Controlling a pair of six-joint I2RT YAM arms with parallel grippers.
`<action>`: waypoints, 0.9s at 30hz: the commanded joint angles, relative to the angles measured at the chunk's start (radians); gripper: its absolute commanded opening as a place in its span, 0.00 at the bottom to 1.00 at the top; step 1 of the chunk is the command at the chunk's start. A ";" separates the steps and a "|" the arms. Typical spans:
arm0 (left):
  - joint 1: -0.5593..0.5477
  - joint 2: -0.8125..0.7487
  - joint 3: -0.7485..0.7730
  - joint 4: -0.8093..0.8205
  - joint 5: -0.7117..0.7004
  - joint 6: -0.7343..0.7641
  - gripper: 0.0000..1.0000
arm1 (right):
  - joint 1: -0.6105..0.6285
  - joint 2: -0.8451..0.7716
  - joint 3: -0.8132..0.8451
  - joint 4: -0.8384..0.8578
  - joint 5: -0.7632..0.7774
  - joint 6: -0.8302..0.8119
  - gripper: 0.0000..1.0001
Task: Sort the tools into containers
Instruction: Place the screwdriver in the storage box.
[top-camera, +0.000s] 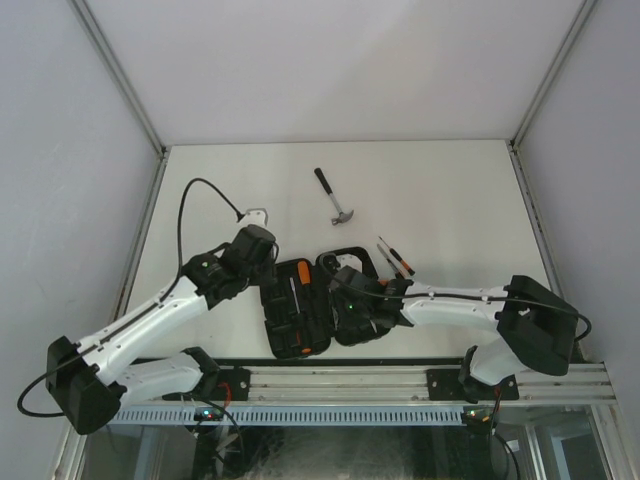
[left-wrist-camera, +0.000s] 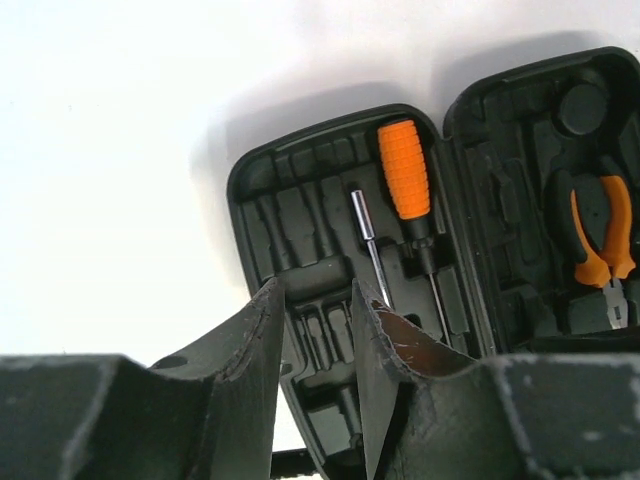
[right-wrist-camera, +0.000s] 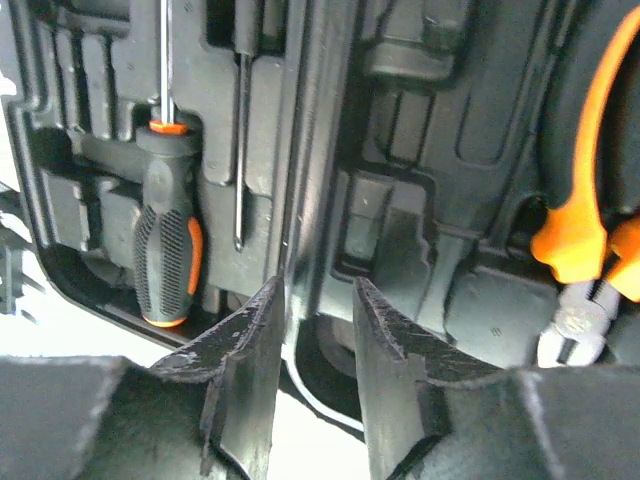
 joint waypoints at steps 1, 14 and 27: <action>-0.001 -0.045 -0.016 -0.072 -0.061 -0.012 0.38 | -0.017 0.060 0.017 0.086 -0.060 0.027 0.30; 0.035 -0.097 -0.036 -0.092 -0.057 -0.047 0.40 | -0.038 0.177 0.098 0.072 -0.034 0.047 0.12; 0.070 -0.203 0.020 -0.143 -0.073 -0.005 0.42 | -0.040 0.041 0.206 0.014 0.058 -0.148 0.32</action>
